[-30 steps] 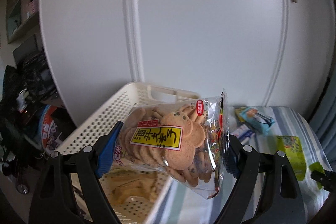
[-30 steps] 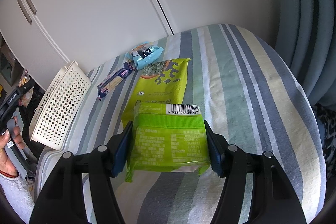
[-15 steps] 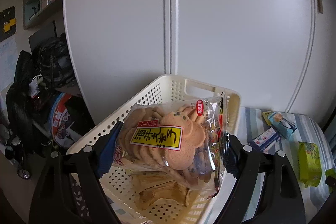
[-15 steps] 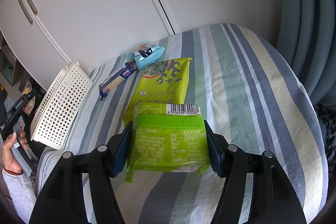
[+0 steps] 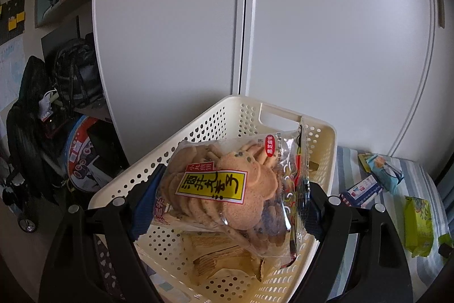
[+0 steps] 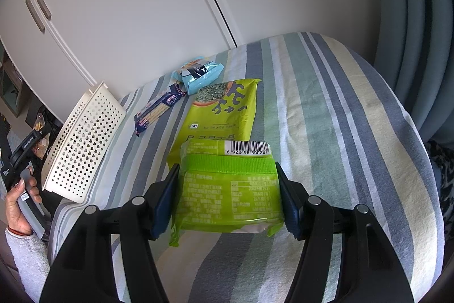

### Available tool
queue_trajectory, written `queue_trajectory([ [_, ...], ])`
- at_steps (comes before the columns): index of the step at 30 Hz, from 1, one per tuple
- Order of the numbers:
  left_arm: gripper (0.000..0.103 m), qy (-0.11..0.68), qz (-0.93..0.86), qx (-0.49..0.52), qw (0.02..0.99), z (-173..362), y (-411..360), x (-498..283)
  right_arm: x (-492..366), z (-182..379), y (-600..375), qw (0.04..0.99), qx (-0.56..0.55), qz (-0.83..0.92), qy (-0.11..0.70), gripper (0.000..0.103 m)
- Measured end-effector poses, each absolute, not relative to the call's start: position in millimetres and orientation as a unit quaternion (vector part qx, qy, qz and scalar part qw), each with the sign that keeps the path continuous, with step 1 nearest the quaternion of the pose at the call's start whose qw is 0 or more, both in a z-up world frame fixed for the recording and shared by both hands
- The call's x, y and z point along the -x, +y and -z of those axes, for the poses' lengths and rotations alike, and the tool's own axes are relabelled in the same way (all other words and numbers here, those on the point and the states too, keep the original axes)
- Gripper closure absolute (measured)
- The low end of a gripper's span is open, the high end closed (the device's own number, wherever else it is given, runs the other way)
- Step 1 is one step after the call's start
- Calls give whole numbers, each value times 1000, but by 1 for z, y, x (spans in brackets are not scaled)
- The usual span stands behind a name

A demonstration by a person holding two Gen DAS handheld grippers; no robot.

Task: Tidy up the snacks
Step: 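Open the left gripper to drop the cracker bag into the basket, then carry the green pack over the basket and open the right gripper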

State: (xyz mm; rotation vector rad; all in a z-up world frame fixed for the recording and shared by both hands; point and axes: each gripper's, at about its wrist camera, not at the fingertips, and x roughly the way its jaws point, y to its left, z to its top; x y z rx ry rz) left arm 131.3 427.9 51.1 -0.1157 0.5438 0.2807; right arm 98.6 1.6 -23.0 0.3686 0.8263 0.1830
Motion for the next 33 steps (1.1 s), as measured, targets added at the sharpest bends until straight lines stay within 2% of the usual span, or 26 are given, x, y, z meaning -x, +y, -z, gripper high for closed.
queue_trajectory([
  [5, 18, 272, -136, 64, 950, -48, 431, -132, -99, 22, 1, 895, -180, -88, 398, 40],
  [7, 14, 277, -124, 70, 950, -47, 432, -133, -99, 22, 1, 896, -180, -89, 397, 40],
  [9, 5, 276, -113, 85, 951, -48, 434, -132, -99, 21, 1, 897, -180, -89, 394, 40],
  [18, 4, 261, -141, 98, 950, -52, 449, -122, -95, 1, 16, 904, -169, -97, 379, 40],
  [33, 3, 245, -199, 129, 940, -57, 489, -109, -127, -72, 144, 913, -88, -188, 352, 40],
])
